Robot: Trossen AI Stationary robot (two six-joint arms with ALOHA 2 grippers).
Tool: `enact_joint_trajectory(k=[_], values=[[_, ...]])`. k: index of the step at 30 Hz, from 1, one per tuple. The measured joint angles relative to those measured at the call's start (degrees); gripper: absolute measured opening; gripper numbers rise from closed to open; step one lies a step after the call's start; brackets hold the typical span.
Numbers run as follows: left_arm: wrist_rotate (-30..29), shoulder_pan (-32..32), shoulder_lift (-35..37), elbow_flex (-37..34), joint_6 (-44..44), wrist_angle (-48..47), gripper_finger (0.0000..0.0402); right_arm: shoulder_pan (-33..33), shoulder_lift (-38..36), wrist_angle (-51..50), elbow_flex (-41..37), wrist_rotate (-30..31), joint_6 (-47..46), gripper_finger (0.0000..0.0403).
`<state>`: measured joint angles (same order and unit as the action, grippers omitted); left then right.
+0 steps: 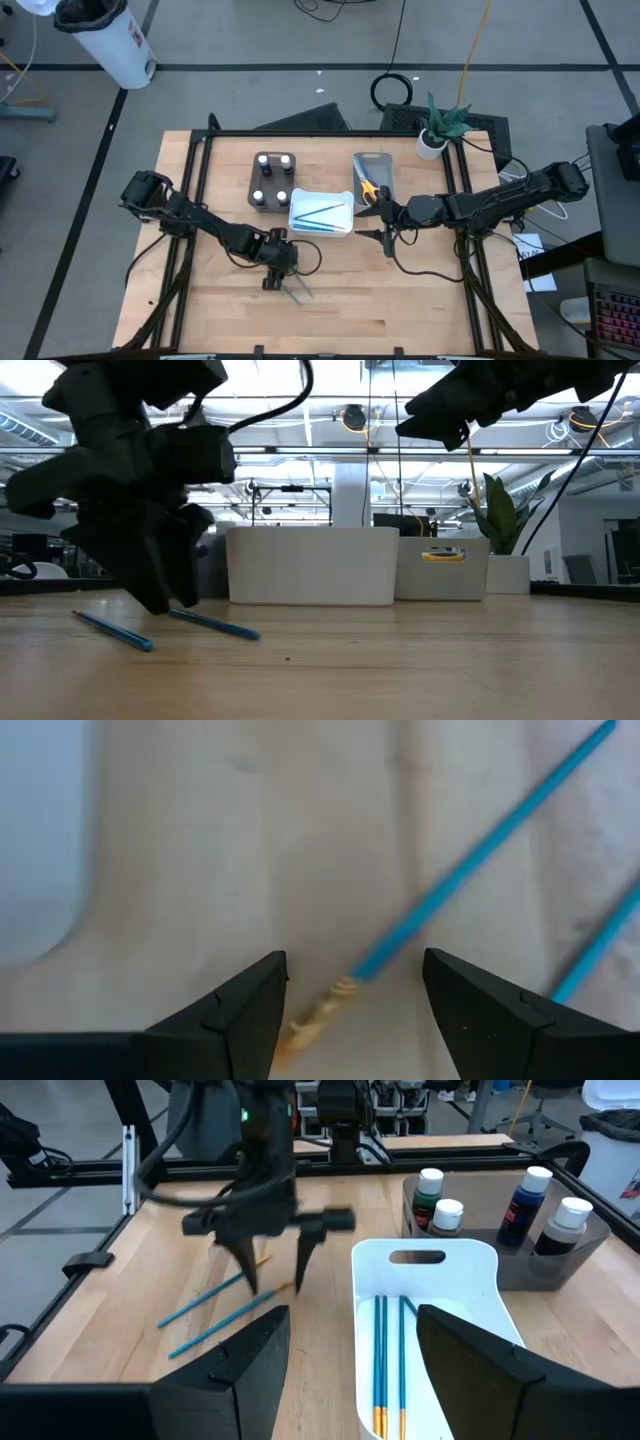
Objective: Pick & Place Paint Supplies
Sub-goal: Put the blue paint brush into the white bin
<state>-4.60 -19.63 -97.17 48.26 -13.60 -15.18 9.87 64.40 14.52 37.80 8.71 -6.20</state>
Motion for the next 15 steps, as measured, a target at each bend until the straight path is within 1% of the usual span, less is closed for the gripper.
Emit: enact_joint_trajectory(k=[2,8,11,15], values=[[-1.5,-0.5,0.9,0.0,-2.8,-1.8,0.0241,0.0,0.0,-0.4,0.0,0.0,0.0,0.021],[-1.4,-3.0,3.8,0.1,-4.7,-1.9,0.0241,0.0,0.0,-0.4,0.0,0.0,-0.5,0.021],[-1.5,-3.9,5.5,0.0,-6.0,-6.1,0.0241,0.0,0.0,-0.4,0.0,0.0,-1.2,0.021],[-1.4,-5.4,9.3,0.0,-10.9,-12.1,0.0241,0.0,0.0,-0.4,0.0,0.0,-1.3,0.021]])
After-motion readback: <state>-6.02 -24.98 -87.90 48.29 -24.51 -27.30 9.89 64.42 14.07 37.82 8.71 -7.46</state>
